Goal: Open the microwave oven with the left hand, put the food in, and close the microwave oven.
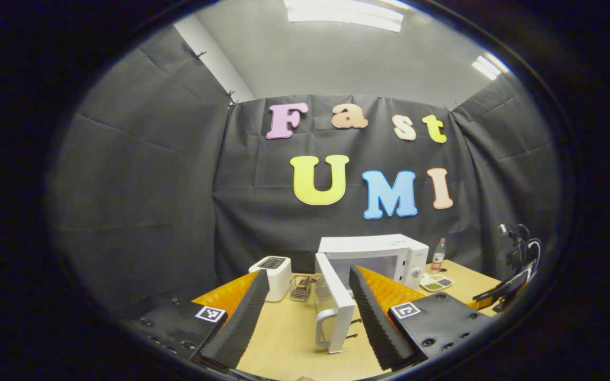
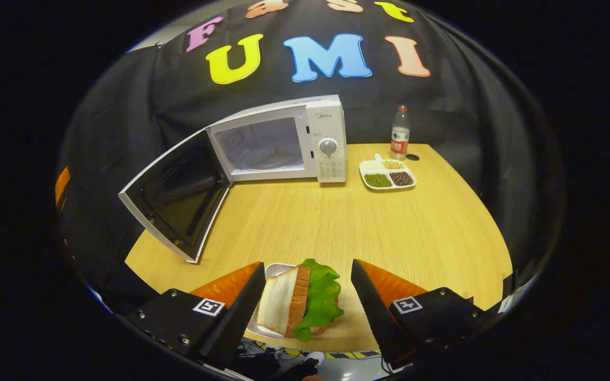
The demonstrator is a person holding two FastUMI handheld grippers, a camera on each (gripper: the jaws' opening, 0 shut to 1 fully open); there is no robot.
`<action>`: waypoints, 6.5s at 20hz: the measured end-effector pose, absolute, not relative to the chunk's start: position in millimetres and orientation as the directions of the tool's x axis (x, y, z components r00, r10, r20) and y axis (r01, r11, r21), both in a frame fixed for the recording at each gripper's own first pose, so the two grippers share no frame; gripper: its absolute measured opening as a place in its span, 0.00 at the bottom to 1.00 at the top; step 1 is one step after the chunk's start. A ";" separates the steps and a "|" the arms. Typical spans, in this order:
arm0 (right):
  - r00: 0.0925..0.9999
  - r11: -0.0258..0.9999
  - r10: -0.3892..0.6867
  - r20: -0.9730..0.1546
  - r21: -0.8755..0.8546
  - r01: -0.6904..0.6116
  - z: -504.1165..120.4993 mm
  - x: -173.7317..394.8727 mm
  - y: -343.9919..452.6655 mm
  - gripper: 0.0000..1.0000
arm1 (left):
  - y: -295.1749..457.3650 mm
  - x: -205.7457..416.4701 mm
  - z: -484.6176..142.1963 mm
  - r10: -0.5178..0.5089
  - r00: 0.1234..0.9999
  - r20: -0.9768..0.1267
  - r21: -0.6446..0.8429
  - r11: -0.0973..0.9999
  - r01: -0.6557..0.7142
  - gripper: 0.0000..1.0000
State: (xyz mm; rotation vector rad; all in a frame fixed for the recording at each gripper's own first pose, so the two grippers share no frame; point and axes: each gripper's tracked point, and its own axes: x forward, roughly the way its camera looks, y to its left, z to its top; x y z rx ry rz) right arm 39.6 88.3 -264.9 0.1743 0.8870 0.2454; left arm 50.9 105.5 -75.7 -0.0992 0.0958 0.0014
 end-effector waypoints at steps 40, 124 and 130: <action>0.678 0.716 0.532 -0.508 0.697 -0.039 -195.2 168.5 211.5 0.42 | 160.2 136.1 -69.2 0.107 0.993 -0.046 -0.141 0.984 -0.113 0.94; 0.993 0.993 0.099 -0.063 0.072 -0.095 -47.2 175.3 73.0 0.98 | 133.9 151.3 -254.7 0.090 0.929 -0.360 -0.076 0.989 -0.126 0.38; 0.995 0.995 0.066 -0.080 0.077 -0.060 -48.6 151.0 32.8 0.98 | 104.9 145.3 -283.9 0.089 0.910 -0.406 -0.023 0.994 -0.108 0.10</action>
